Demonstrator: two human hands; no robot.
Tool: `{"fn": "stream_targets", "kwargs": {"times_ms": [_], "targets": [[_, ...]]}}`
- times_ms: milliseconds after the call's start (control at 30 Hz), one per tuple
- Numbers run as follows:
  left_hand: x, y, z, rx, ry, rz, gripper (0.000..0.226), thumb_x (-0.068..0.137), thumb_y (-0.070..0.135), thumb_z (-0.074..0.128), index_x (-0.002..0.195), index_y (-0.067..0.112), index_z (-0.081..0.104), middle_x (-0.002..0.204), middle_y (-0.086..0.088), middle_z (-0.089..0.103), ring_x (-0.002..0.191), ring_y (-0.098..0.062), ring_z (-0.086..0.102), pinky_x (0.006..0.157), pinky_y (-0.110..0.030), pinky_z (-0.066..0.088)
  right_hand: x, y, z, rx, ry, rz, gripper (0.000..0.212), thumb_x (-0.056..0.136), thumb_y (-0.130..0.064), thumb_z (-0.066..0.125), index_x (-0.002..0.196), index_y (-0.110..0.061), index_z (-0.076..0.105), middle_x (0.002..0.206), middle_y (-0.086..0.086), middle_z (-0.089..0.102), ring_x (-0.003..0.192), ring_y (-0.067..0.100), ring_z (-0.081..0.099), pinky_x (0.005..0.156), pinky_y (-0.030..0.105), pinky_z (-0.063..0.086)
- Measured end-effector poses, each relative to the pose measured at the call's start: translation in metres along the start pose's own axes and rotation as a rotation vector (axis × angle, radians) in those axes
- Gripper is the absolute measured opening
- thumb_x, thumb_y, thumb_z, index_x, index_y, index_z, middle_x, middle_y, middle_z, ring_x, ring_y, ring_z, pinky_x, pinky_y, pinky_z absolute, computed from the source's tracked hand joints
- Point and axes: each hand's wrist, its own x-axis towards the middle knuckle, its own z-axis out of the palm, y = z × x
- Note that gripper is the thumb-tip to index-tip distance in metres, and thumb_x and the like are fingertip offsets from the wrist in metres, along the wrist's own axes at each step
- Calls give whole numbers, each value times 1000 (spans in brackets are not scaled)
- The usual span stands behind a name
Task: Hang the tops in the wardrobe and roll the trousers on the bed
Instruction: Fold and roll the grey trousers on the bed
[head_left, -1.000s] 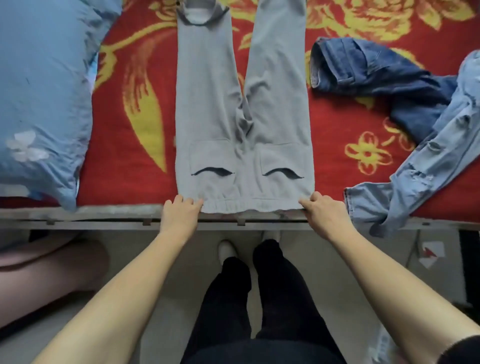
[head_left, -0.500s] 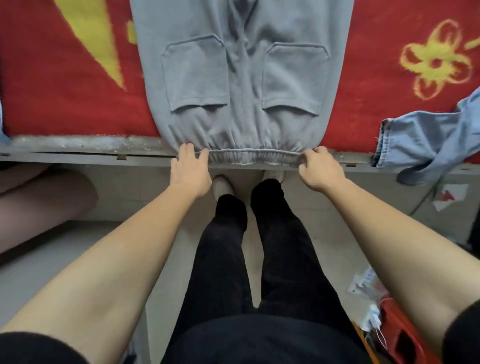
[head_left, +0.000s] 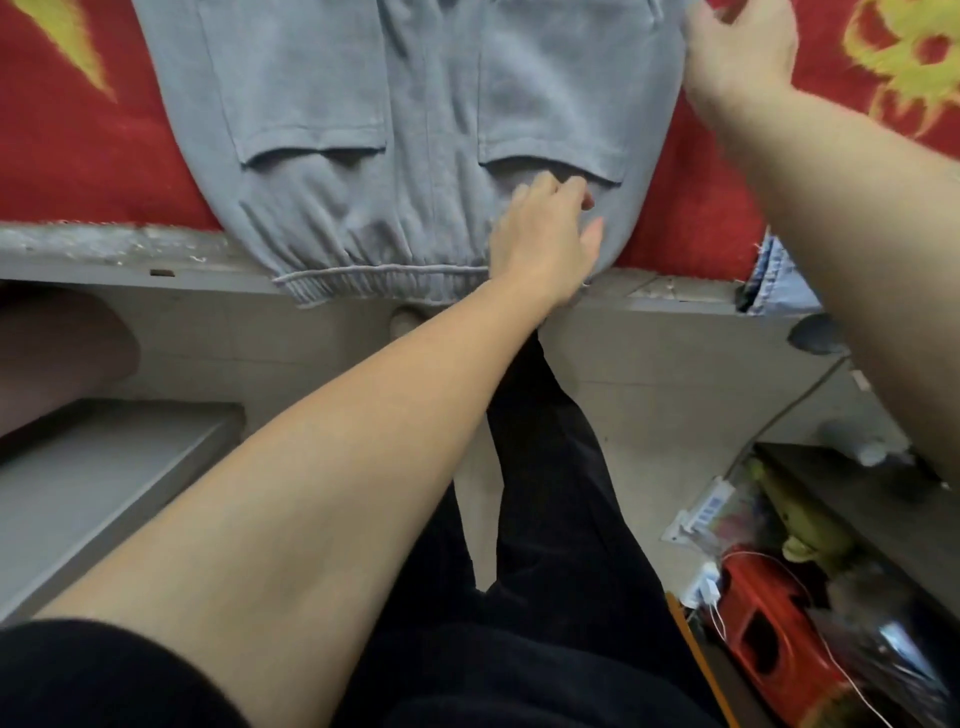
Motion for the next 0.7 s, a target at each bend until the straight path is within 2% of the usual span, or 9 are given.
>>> {"fn": "stream_targets", "kwargs": {"times_ms": [67, 167, 233, 333, 400, 467, 533, 600, 700], "targets": [[16, 13, 13, 82, 31, 22, 39, 91, 54, 55, 115, 24, 61, 120, 0, 54, 113, -22, 48, 88, -39, 46, 22, -8, 5, 32, -68, 30, 18, 80, -38, 40, 67, -26, 35, 67, -12, 36, 58, 0, 35, 59, 14, 31], [34, 22, 24, 186, 63, 16, 55, 83, 67, 57, 115, 23, 59, 120, 0, 52, 113, -22, 47, 86, -39, 47, 42, -7, 9, 101, -50, 50, 23, 72, -44, 41, 65, -26, 28, 66, -13, 31, 56, -2, 31, 56, 13, 31], [41, 31, 28, 280, 70, 45, 54, 82, 60, 63, 119, 21, 56, 122, -1, 50, 114, -23, 47, 82, -38, 46, 46, 9, 5, 130, 100, 75, 26, 78, -44, 54, 68, -25, 39, 69, -17, 43, 64, -5, 41, 65, 20, 46], [49, 43, 30, 290, 44, 51, 40, 83, 38, 66, 117, 19, 57, 120, -2, 52, 113, -23, 48, 77, -34, 46, 47, 33, 0, 116, 174, 65, 24, 88, -46, 59, 90, -23, 67, 89, -16, 62, 82, -4, 51, 83, 17, 46], [52, 45, 26, 201, 8, -1, 29, 82, 30, 66, 109, 18, 62, 115, -2, 57, 108, -23, 51, 75, -34, 44, 44, 35, -4, 110, 124, 46, 29, 89, -49, 57, 97, -25, 70, 93, -15, 66, 85, -3, 55, 85, 17, 46], [53, 44, 17, 123, -72, -29, 20, 81, 27, 67, 99, 18, 66, 105, -1, 62, 99, -22, 56, 69, -31, 41, 42, 33, -10, 153, 33, 63, 24, 87, -50, 58, 86, -27, 66, 90, -11, 67, 84, 3, 59, 88, 29, 52], [53, 37, 4, -40, -178, -84, 11, 78, 24, 69, 86, 17, 68, 88, 2, 65, 84, -18, 59, 65, -30, 41, 41, 26, -17, 204, -49, 79, 22, 85, -45, 60, 74, -26, 63, 86, -8, 66, 79, 8, 60, 79, 36, 54], [47, 30, -15, -295, -249, -173, 12, 75, 19, 71, 72, 10, 65, 69, 3, 57, 68, -13, 51, 63, -27, 42, 37, 8, -24, 294, -100, 62, 11, 82, -30, 60, 77, -25, 68, 85, -7, 68, 73, 7, 59, 65, 29, 50], [26, 13, -58, -661, -291, -355, 13, 77, 11, 71, 66, 10, 64, 61, 2, 54, 58, -11, 48, 58, -24, 41, 20, -41, -23, 421, -159, -22, 26, 79, -16, 54, 100, -19, 69, 82, -5, 68, 65, 6, 56, 57, 23, 44]]}}
